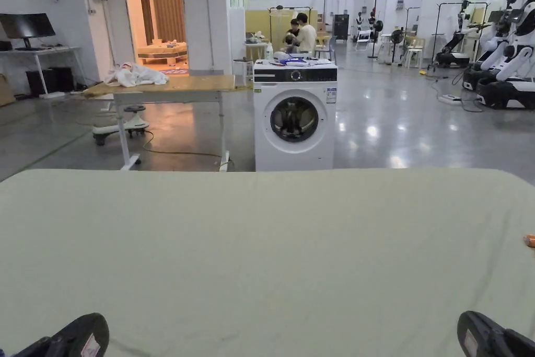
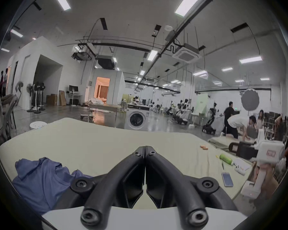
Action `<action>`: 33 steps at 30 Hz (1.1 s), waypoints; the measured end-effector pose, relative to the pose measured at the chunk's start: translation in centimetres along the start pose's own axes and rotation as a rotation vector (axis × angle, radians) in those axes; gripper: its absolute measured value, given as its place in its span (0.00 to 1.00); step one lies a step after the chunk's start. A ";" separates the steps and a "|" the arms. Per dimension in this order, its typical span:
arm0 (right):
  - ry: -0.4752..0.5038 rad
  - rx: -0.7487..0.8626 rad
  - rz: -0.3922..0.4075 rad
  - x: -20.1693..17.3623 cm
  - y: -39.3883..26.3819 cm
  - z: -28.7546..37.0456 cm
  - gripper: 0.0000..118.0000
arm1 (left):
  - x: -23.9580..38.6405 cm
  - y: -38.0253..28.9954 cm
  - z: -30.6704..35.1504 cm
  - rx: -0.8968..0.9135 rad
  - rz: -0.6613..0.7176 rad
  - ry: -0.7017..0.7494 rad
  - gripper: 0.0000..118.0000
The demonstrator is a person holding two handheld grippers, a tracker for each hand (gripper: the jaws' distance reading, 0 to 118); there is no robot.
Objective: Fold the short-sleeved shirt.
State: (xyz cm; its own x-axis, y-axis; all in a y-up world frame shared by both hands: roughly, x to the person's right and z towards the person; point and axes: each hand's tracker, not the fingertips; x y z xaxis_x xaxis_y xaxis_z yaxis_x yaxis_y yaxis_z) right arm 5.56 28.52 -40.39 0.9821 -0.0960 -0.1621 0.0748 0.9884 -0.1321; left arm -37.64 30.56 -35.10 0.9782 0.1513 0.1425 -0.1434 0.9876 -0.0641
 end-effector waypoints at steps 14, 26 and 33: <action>0.140 0.014 0.099 -1.9 -0.2 -1.5 0.00 | -1.6 0.9 4.6 0.069 -0.042 0.189 0.00; 0.369 -0.072 0.079 -5.1 -2.1 -4.8 0.00 | -8.4 -0.9 8.8 -0.082 -0.121 0.444 0.39; 0.380 -0.154 0.099 -2.9 -3.5 -4.4 0.00 | -18.4 -6.2 -1.4 -0.433 -0.130 0.363 0.69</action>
State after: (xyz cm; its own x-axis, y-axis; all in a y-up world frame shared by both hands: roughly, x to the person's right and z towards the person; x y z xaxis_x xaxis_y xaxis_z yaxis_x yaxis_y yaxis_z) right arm 1.69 24.84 -43.80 0.8472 -0.0664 -0.5270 -0.0718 0.9688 -0.2373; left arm -54.57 21.60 -38.70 0.9836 -0.0692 -0.1665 -0.0191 0.8782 -0.4778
